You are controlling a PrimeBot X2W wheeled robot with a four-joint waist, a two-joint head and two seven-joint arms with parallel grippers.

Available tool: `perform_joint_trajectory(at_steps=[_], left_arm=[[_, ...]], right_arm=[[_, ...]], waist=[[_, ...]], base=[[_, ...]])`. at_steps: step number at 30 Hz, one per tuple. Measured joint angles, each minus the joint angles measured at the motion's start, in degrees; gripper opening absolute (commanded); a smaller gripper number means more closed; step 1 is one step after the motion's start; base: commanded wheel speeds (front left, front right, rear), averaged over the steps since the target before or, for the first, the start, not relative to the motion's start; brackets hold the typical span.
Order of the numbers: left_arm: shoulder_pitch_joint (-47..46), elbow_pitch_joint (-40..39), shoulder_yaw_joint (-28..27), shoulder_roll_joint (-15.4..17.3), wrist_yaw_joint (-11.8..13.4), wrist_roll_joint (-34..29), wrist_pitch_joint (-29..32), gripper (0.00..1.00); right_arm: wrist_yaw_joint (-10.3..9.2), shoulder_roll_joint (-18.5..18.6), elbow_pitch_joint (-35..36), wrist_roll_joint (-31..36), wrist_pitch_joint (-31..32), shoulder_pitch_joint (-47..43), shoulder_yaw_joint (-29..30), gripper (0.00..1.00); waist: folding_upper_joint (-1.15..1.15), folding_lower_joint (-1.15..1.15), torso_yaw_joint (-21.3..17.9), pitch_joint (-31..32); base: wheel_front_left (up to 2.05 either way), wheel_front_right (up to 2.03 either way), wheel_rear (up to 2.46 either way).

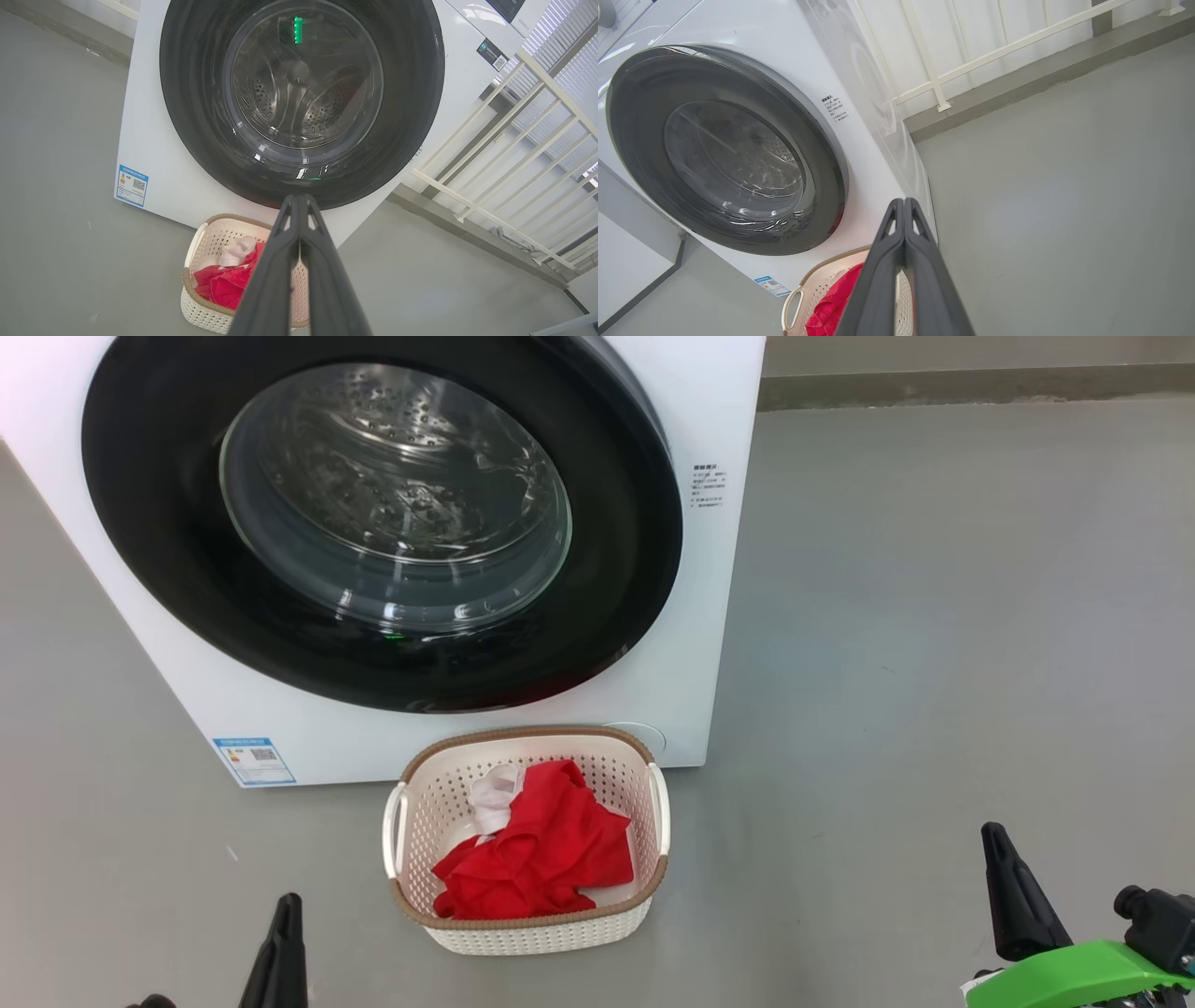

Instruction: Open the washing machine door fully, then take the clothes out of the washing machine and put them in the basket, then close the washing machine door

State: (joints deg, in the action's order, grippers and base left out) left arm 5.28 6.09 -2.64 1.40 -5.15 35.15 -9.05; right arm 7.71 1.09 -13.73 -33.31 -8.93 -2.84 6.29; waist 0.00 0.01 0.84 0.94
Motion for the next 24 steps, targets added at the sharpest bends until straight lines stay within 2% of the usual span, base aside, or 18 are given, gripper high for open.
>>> perform_joint_trajectory(at_steps=[24], left_arm=[[-2.2, 2.2, -0.5, 0.1, -0.4, 14.0, 3.9, 0.00]], right_arm=[[0.00, 0.1, -0.4, -14.6, 3.8, 1.5, 0.3, 0.00]], waist=[[0.00, 0.00, -0.2, -0.3]], base=[[0.00, 0.00, 0.00]])
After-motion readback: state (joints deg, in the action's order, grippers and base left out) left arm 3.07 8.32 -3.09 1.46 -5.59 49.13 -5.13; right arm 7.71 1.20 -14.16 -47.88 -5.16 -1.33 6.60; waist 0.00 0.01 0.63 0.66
